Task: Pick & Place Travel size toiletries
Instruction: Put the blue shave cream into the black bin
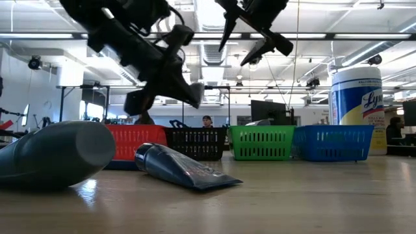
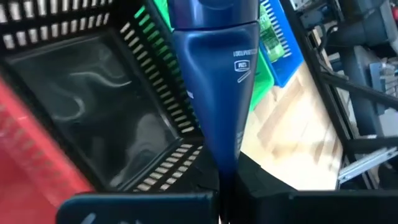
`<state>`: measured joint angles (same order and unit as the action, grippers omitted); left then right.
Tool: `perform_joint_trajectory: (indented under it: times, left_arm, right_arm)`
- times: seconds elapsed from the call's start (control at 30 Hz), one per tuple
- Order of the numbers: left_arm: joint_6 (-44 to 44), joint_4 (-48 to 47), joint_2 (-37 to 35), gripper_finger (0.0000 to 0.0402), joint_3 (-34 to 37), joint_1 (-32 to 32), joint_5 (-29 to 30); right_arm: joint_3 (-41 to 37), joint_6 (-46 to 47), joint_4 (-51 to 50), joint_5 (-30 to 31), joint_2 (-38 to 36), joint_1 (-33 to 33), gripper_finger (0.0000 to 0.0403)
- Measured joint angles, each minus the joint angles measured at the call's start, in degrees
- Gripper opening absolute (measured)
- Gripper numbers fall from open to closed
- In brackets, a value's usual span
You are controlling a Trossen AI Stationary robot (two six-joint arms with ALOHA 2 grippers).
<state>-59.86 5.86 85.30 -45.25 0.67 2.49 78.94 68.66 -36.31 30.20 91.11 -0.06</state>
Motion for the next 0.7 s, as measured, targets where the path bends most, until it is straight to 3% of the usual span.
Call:
perform_joint_trajectory:
  times: [0.13,0.33,0.7]
  left_arm:
    - [-2.8,-1.1,3.3,0.0026,-3.1,0.0,0.6]
    - [-5.1,-4.1,6.1,0.0089,-5.3,0.1,-0.1]
    - [-0.2,-5.9,3.8,0.0171,-5.2,0.1,0.3]
  right_arm:
    - [0.0,0.1,-0.8,0.0,0.0,1.1,0.0303]
    - [0.0,0.2,-2.5,0.0,0.0,3.3,0.0322]
    - [0.0,-0.2,-5.5,-0.6,0.1,5.5,0.0356]
